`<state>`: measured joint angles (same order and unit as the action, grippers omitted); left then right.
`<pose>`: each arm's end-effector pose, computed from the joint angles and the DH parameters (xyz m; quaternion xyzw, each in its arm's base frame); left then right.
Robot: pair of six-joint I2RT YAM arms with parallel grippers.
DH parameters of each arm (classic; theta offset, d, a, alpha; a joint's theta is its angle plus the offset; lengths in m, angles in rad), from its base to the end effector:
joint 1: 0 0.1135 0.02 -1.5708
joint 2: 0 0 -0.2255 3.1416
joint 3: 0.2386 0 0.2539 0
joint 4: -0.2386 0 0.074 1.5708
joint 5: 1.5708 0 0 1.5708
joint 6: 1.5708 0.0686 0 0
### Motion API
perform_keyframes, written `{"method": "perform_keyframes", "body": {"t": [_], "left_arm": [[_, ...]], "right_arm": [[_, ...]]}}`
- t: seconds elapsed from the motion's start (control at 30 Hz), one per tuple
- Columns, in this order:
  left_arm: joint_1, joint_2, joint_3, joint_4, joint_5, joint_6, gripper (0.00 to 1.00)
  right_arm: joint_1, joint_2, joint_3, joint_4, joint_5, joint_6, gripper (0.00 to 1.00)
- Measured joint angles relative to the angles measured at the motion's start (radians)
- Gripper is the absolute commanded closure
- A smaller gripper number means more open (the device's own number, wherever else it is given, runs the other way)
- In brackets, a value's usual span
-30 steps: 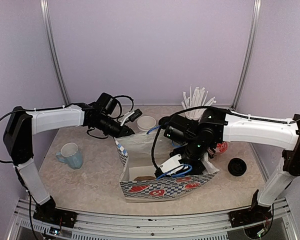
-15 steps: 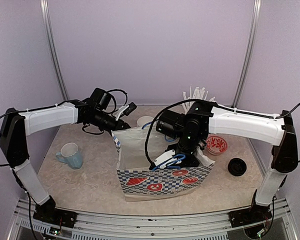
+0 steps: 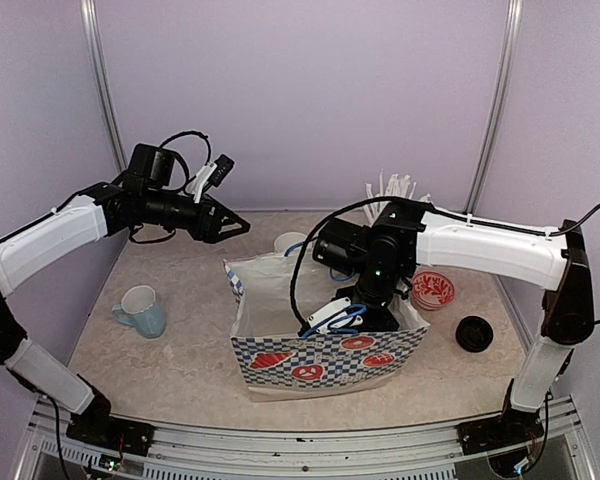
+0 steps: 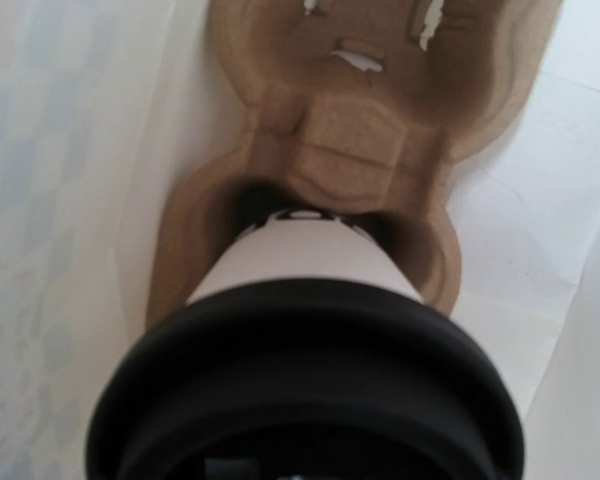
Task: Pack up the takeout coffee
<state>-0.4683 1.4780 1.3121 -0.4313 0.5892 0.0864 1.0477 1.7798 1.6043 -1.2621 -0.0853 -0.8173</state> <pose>0.3046 -0.1968 0.2828 0.3622 0.7762 -0.3369 0.3908 0.1643 0.2967 0.2090 -0.8023 0.5917 0.0499 0.0612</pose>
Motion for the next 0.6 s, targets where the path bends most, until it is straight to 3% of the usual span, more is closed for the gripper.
{"method": "perform_keyframes", "body": {"t": [0.3,0.6], "left_arm": [[-0.024,-0.146,-0.005,0.024,0.031,0.015,0.33],[-0.198,-0.128,0.044,-0.037,0.026,0.106,0.31]], "right_arm": [[0.000,0.011,0.021,-0.018,0.003,0.008,0.22],[-0.004,0.012,0.095,-0.058,-0.001,0.014,0.06]]}}
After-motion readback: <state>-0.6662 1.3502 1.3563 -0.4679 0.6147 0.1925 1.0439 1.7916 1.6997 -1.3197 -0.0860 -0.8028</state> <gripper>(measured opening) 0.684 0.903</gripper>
